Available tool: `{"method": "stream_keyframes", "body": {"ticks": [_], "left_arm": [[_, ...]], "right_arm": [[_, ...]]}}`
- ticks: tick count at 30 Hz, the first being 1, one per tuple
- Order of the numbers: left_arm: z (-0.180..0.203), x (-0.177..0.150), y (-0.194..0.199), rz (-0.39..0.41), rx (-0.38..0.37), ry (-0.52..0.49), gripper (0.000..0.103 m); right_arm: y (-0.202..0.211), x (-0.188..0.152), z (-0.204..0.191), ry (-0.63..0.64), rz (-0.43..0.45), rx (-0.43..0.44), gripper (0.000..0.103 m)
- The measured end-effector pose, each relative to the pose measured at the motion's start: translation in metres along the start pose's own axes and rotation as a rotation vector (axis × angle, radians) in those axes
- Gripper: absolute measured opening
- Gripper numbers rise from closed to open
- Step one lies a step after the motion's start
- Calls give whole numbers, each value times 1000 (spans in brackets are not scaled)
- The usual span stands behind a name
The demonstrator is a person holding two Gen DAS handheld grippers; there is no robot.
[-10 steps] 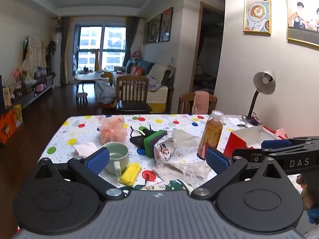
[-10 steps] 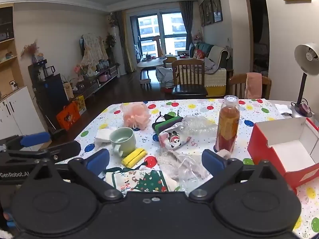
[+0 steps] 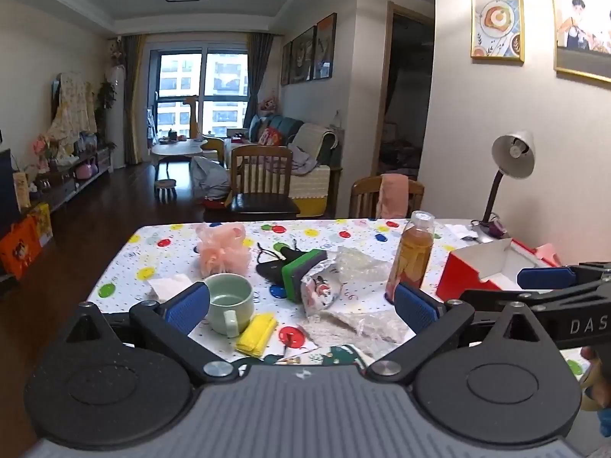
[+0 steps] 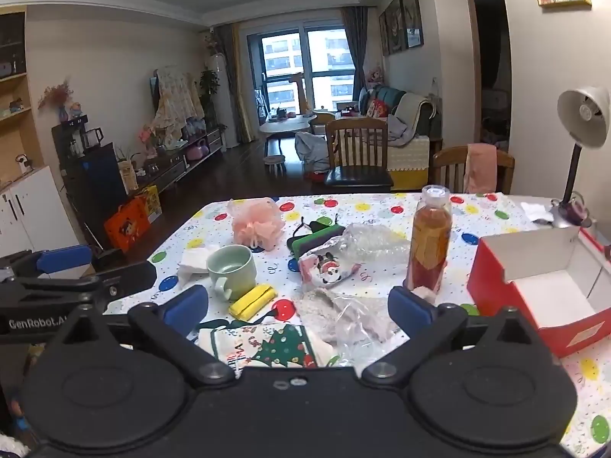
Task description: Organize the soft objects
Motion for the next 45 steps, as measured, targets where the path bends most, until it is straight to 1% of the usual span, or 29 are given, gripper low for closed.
{"method": "stream_keyframes", "body": {"ticks": [6,9,12,17,20,27,32,45], "left_arm": [[-8,-2,-7,-12,-21,52,103],[-8,-2,-7,-1,-26,48,103],[-4,-1,-6,0,-42,33,103],[-3,-1,-3,9,-39,22,103],[-2,-1,-2,10,-41,24,103],[-2,0,1,17,-66,15,103],[0,0,2,13,-66,11,103],[3,2,7,35,-61,4,103]], "right_arm": [[3,0,3,11,-7,-32,103],[6,0,1,31,-19,-55,103],[11,0,-1,46,-8,-69,103],[12,2,-1,68,-16,-71,103],[13,2,2,58,-16,-77,103],[17,1,2,47,-2,-75,103],[19,0,2,41,4,-74,103],[20,1,2,38,13,-74,103]]}}
Point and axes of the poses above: each gripper's, at about its wrist camera, not at the fingertips, and y roughly against the way its jaws point, z to its right, x to its top, the point moved 1 cm from there along -y, roughly the way its jaws point, and after that the axes turned 3 degrees about z, right-handed, at the moved point
